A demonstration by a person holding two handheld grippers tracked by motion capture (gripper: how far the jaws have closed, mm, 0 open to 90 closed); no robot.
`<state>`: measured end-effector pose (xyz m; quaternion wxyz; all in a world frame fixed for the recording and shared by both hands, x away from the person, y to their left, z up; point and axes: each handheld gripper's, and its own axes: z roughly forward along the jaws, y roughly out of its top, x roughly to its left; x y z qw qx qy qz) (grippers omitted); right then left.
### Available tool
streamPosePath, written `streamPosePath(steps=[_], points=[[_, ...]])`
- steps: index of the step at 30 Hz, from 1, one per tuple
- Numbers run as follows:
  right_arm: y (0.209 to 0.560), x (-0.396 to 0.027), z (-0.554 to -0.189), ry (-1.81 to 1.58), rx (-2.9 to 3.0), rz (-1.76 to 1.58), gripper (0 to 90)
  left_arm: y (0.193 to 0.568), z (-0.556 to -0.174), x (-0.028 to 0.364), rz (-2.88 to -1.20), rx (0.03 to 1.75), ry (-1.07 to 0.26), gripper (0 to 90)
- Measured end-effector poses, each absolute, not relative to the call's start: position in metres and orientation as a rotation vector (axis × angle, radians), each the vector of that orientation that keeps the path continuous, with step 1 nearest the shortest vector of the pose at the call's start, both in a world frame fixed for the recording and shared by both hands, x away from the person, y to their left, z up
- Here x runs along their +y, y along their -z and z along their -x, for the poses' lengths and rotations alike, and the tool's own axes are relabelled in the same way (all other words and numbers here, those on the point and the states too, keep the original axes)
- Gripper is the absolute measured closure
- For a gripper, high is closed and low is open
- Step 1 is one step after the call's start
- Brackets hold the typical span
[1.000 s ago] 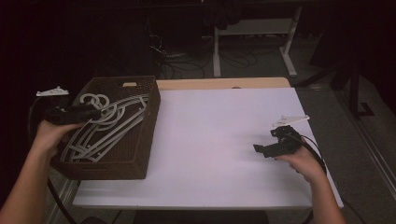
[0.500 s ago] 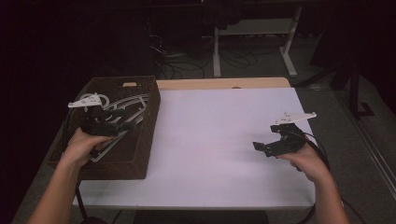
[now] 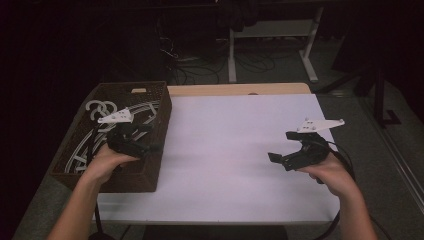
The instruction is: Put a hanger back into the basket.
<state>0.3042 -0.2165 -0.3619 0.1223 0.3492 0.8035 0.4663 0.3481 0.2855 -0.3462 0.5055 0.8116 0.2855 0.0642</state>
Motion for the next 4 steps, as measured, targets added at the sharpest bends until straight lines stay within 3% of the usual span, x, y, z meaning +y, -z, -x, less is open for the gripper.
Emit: streamPosePath(steps=[4], points=[[0.3624,-0.2163,-0.3037,-1.361,2.343,-1.017,0.0,0.3487,-0.348,0.284,-1.964,0.682,-0.151,1.2]])
